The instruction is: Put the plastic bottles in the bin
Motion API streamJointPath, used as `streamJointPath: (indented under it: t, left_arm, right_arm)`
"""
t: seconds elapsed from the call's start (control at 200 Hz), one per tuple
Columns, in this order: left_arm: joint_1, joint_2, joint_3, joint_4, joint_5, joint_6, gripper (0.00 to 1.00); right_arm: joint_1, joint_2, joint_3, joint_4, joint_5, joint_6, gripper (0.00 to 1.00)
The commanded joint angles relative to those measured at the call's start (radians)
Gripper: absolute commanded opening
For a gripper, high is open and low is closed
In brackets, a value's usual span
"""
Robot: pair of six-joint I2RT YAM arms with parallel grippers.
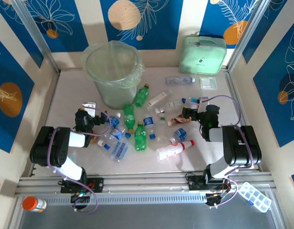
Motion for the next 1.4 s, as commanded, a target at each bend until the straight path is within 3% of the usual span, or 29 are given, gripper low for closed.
streamJointPath:
  t: [0.0,0.31,0.67,0.915,1.145,1.24,1.396]
  left_arm:
    - [0.011,-0.013,0.021,-0.004,0.023,0.015,0.99]
    - [0.011,-0.013,0.02,-0.004,0.024,0.014,0.99]
    - [0.009,-0.014,0.014,0.008,0.019,0.015,0.99]
    - [0.011,-0.045,-0.041,0.093,-0.053,-0.011,0.99]
    - [-0.014,-0.339,-0.075,-0.069,-0.146,-0.005,0.99]
    - [-0.085,-0.51,-0.095,-0.087,-0.209,0.023,0.99]
    - [-0.281,-0.754,-0.088,-0.173,-0.245,0.051,0.99]
  right_arm:
    - [0.003,-0.01,0.021,0.007,0.005,-0.008,0.99]
    - [-0.012,-0.011,0.011,0.02,-0.018,0.003,0.99]
    - [0.015,-0.012,0.004,0.032,0.085,0.005,0.99]
    - [0.015,-0.014,0.001,0.038,0.077,0.001,0.99]
    - [0.086,-0.149,0.048,-0.143,0.109,-0.075,0.99]
    - [0.144,-0.243,0.064,-0.202,0.149,-0.126,0.99]
    - [0.351,-0.484,0.071,-0.25,0.259,-0.197,0.99]
